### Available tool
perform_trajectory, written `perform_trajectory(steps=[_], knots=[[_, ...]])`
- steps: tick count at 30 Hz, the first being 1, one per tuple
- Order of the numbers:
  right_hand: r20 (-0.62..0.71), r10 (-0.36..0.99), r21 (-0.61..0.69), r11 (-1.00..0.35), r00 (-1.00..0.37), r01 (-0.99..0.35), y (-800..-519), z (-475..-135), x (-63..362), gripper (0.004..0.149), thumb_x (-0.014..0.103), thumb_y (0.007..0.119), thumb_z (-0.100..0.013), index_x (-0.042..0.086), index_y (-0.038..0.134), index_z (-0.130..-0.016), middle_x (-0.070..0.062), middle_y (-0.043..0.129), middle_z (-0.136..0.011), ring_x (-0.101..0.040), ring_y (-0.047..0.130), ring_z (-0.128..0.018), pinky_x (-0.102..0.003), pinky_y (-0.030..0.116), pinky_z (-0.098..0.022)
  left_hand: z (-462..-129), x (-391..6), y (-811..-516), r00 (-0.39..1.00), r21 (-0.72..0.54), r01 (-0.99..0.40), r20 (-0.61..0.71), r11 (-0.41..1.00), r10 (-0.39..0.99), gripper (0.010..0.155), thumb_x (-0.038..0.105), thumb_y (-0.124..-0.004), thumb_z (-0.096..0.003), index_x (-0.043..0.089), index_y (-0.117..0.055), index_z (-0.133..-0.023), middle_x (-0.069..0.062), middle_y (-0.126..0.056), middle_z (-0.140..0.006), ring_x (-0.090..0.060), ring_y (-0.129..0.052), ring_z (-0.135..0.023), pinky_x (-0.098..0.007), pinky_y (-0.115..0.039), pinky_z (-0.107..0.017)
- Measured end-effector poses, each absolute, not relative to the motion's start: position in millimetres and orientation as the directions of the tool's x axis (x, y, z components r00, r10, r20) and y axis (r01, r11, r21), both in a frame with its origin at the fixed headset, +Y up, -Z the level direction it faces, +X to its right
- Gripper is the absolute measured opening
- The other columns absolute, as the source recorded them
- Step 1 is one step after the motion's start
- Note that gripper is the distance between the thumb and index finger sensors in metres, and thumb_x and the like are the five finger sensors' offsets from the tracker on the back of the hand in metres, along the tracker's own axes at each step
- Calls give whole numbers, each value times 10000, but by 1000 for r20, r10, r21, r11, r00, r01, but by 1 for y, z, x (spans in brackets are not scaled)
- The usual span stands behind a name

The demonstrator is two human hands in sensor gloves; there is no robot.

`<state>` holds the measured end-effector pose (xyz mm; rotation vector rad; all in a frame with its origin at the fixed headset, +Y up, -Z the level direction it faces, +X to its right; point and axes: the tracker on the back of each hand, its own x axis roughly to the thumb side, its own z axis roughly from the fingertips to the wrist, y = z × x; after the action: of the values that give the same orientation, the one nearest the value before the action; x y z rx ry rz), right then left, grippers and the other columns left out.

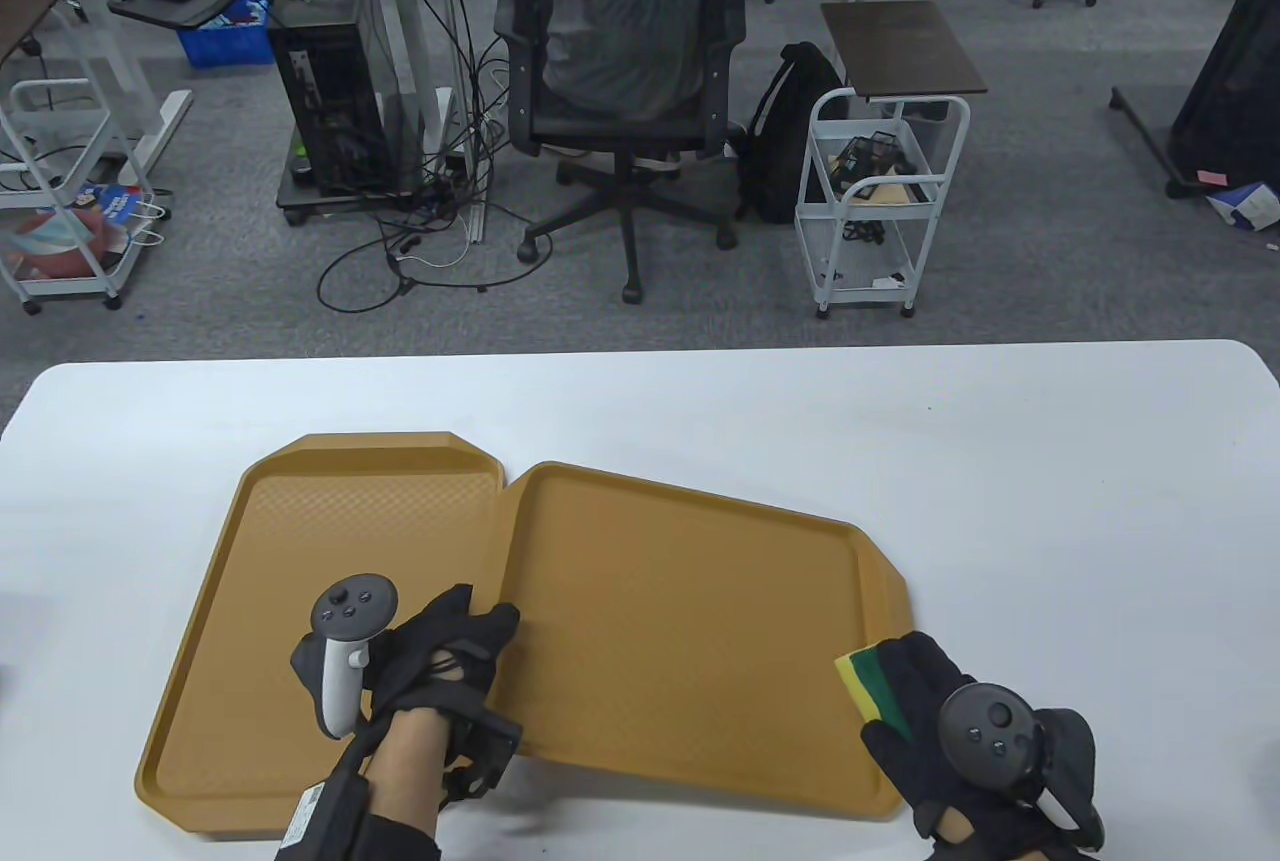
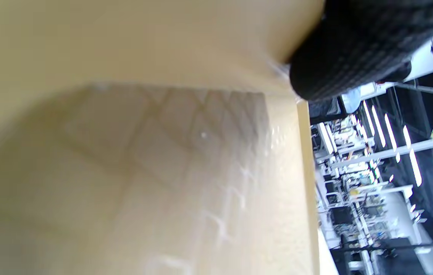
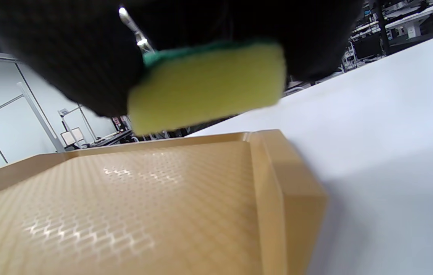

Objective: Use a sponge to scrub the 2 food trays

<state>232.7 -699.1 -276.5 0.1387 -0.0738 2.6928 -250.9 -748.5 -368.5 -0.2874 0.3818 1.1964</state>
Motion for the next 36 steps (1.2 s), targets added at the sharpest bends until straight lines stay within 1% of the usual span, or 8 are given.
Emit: perform_trajectory(steps=[13, 19, 21, 23, 25, 27, 32, 36], knots=[[78, 465, -66, -880, -882, -470, -694, -276, 246, 737, 416, 940, -420, 184, 628, -1047, -151, 564, -1111, -401, 833, -785, -558, 763, -621, -447, -249, -772, 65, 171, -970, -508, 174, 859, 524, 517, -957, -450, 250, -872, -892, -13, -1048, -801, -264, -1157, -466, -361, -958, -351], [49, 489, -74, -868, -871, -491, -692, -278, 257, 738, 414, 941, -421, 186, 627, -1048, -150, 562, -1113, -403, 829, -788, -560, 758, -625, -477, -245, -784, -19, 181, -980, -503, 84, 864, 593, 507, -949, -456, 269, -803, -979, -25, -963, -909, -262, -1136, -608, -387, -953, -454], [36, 480, -68, -874, -876, -481, -694, -278, 261, 737, 414, 941, -421, 185, 628, -1048, -151, 563, -1113, -402, 829, -788, -561, 758, -624, -486, -242, -779, 70, 143, -977, -485, 158, 872, 689, 456, -937, -473, 259, -658, -1072, -38, -882, -989, -260, -1105, -707, -402, -938, -533], [25, 482, -65, -873, -876, -483, -696, -280, 262, 736, 414, 940, -422, 187, 627, -1048, -151, 563, -1113, -404, 828, -788, -560, 758, -625, -493, -240, -769, 262, 119, -926, -478, 358, 838, 748, 424, -930, -480, 234, -568, -1106, -30, -874, -993, -249, -1065, -743, -401, -905, -573], [22, 479, -64, -875, -878, -479, -697, -280, 262, 738, 414, 941, -421, 186, 626, -1048, -150, 560, -1114, -403, 829, -788, -560, 758, -625, -501, -236, -756, 549, 100, -740, -482, 665, 683, 759, 424, -948, -453, 217, -602, -1097, -10, -937, -884, -227, -1035, -655, -406, -879, -549], [23, 475, -69, -877, -880, -476, -696, -279, 262, 737, 414, 941, -421, 188, 627, -1048, -150, 561, -1114, -403, 829, -788, -560, 758, -625, -508, -231, -750, 669, 99, -590, -495, 801, 554, 756, 427, -967, -420, 226, -655, -1079, -34, -956, -826, -213, -1010, -565, -408, -873, -519], [20, 468, -67, -881, -884, -468, -697, -280, 261, 737, 414, 941, -421, 187, 627, -1049, -148, 563, -1114, -401, 829, -789, -558, 759, -625, -520, -224, -751, 781, 51, -412, -494, 910, 382, 722, 439, -967, -413, 288, -700, -1067, -29, -883, -960, -199, -1012, -643, -392, -871, -569], [21, 458, -61, -887, -889, -458, -699, -281, 261, 735, 413, 941, -421, 189, 628, -1048, -147, 562, -1114, -402, 829, -789, -559, 759, -626, -526, -226, -760, 794, 27, -401, -489, 916, 362, 696, 419, -964, -414, 303, -719, -1055, -20, -876, -998, -219, -1021, -714, -404, -863, -617]])
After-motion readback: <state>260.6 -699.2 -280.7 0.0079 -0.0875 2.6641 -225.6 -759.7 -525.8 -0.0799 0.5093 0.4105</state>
